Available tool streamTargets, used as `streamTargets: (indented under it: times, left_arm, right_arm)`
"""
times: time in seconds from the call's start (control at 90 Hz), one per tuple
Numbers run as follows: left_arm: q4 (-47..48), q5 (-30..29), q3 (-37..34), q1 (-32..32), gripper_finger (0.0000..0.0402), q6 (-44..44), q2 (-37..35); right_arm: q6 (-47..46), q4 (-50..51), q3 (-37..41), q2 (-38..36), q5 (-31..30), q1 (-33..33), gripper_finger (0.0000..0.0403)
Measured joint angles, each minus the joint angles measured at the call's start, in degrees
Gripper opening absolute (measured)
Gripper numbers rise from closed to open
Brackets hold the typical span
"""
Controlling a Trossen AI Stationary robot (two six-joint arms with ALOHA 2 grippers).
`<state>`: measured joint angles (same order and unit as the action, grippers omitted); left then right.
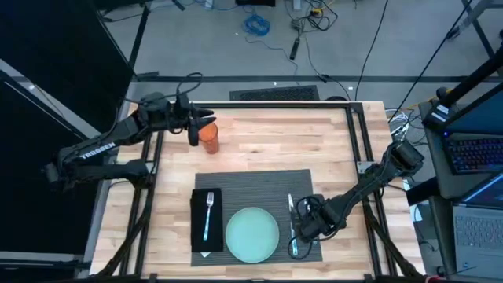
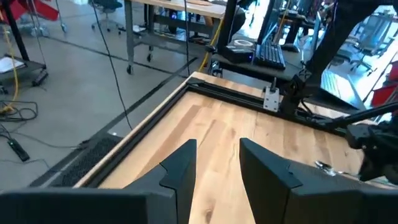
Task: Set table place
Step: Put the white spoon on the gray table mat, then put the orange cup on the gray table mat
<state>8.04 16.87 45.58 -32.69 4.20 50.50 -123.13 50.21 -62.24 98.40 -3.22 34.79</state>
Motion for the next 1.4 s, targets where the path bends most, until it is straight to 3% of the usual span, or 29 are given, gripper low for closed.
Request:
streamTargets:
  times: [0.5,0.889,1.4]
  left_arm:
    - [0.0,0.1,0.0,0.2,0.0105,1.6,0.0]
    - [0.0,0.1,0.0,0.2,0.0105,1.6,0.0]
    - [0.0,0.1,0.0,0.2,0.0105,1.6,0.0]
  right_arm:
    - [2.3,-6.9,3.7,2.3,-0.1,0.2,0.0002]
    - [3.4,-8.0,3.7,2.4,0.6,0.2,0.0079]
    - [4.1,-8.2,3.8,2.4,0.6,0.2,0.0115]
